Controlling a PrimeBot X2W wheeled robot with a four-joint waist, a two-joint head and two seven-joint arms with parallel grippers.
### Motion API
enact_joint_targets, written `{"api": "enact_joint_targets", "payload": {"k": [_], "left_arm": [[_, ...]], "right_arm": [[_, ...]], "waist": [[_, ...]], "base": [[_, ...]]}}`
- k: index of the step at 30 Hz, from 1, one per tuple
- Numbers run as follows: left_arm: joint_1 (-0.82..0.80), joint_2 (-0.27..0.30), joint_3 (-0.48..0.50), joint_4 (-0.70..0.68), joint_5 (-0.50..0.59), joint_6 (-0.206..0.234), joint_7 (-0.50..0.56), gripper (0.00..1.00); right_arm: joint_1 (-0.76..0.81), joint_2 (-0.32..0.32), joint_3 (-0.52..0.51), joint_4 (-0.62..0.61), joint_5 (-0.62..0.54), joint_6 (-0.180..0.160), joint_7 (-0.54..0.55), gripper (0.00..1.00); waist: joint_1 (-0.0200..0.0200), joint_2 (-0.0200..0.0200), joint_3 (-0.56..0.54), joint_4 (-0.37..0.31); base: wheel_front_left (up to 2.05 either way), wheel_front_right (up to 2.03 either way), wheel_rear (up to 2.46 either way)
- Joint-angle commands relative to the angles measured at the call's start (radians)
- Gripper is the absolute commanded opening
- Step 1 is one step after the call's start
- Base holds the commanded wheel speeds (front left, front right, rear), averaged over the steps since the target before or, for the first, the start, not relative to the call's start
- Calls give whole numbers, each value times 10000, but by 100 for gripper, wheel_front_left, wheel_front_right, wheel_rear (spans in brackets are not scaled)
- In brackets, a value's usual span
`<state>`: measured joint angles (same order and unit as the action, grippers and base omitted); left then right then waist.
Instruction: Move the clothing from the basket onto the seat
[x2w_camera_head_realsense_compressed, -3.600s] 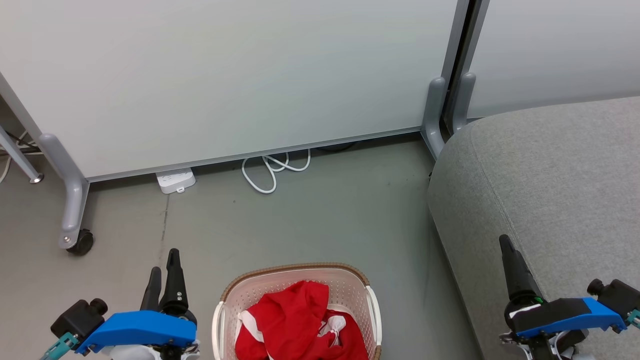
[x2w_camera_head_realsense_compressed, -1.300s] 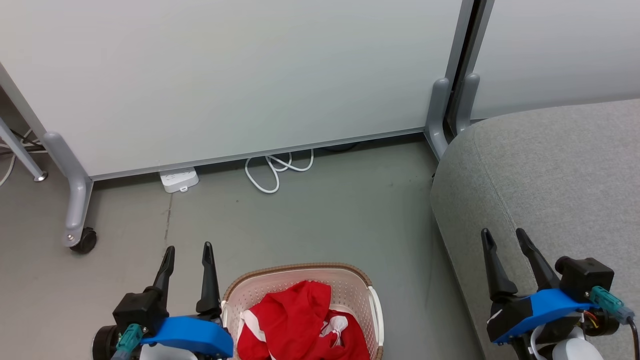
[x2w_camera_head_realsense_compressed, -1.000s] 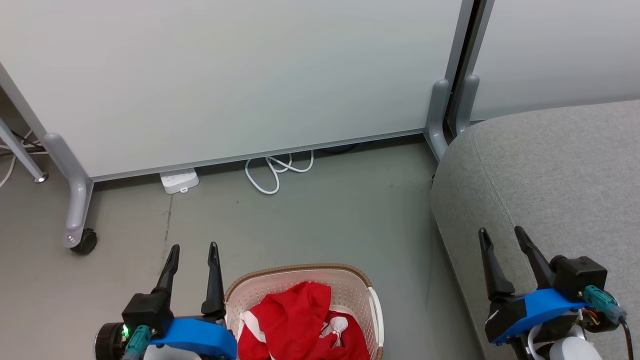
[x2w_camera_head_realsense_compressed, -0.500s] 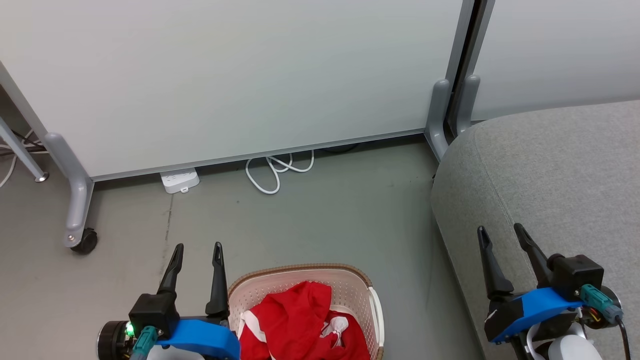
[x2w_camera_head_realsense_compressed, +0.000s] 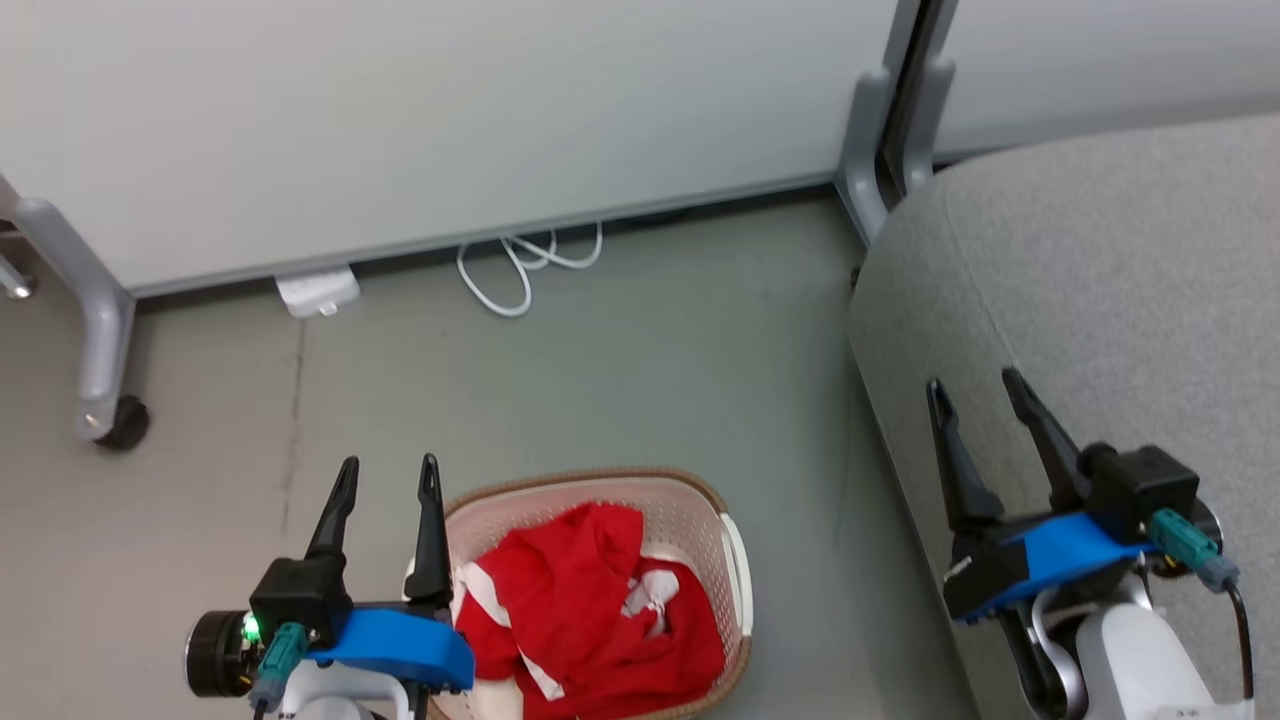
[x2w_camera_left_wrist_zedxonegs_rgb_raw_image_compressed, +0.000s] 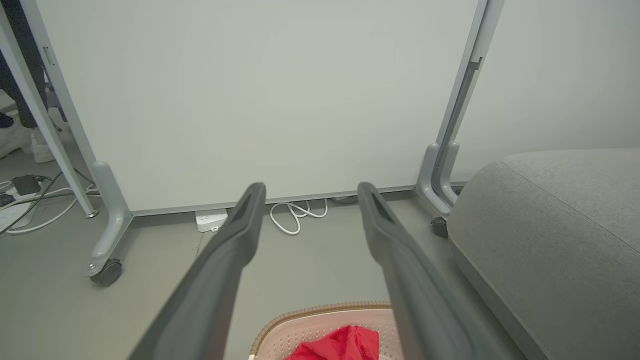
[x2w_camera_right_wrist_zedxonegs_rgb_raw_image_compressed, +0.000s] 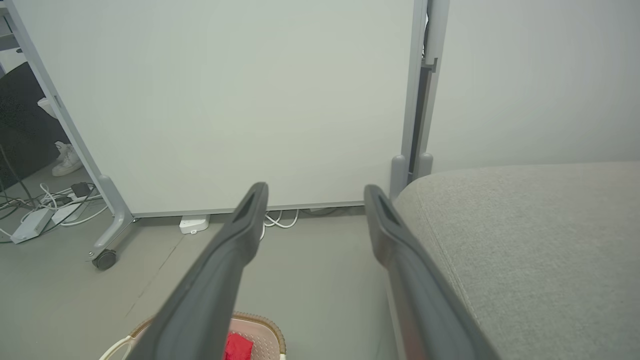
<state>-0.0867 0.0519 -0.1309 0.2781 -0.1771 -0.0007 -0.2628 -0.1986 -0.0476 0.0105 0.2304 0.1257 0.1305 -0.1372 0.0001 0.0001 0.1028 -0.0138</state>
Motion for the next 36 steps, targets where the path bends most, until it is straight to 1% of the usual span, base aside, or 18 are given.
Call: {"api": "enact_joint_targets", "payload": {"k": [1,4,8,9,11,13,19,23,25,28,31,36], "left_arm": [[-251,42,55,57,26,-70,-31,100],[-613,101,75,343,46,-122,-31,100],[-1237,168,68,1072,-42,-261,-5,100],[-1412,198,56,1319,-62,-276,73,100],[-1818,210,29,1858,-199,-487,200,100],[-2221,291,70,2379,-323,-608,433,100],[-3398,596,138,3801,-516,-701,1165,100],[-4122,886,207,4471,-539,-633,1593,100],[-4441,1035,249,4781,-503,-532,1750,100],[-4827,1200,311,5226,-451,-314,1911,100],[-5107,1294,430,5646,-482,37,2095,100],[-5376,1350,569,6138,-649,332,2218,100]], "right_arm": [[-266,-51,86,-108,44,4,-82,100],[-755,-46,347,-300,87,4,-142,100],[-1453,-46,656,-508,116,4,-314,100],[-1609,-46,714,-553,137,4,-344,100],[-1903,-43,771,-603,156,4,-501,100],[-2228,-42,896,-695,209,4,-593,100],[-2722,-34,1137,-711,511,4,-874,100],[-2944,-30,1380,-678,814,4,-1028,100],[-3040,-31,1502,-646,949,4,-1112,100],[-3168,-31,1648,-578,1127,4,-1202,100],[-3275,-31,1775,-505,1275,4,-1242,100],[-3452,-33,1978,-433,1454,4,-1288,100]], "waist": [[-1,-1,760,-402],[-1,-1,1621,-752],[-1,-1,2686,-1247],[-1,-1,2932,-1370],[-1,-1,3368,-1582],[-1,-1,3873,-1862],[-1,-1,5114,-2522],[-1,-1,5898,-2902],[-1,-1,6225,-3051],[-1,-1,6603,-3219],[-1,-1,6901,-3326],[-1,-1,7206,-3419]], "base": [[0,0,0],[0,0,0],[0,0,0],[0,0,0],[0,0,0],[0,0,0],[0,0,0],[0,0,0],[0,0,0],[0,0,0],[0,0,0],[0,0,0]]}}
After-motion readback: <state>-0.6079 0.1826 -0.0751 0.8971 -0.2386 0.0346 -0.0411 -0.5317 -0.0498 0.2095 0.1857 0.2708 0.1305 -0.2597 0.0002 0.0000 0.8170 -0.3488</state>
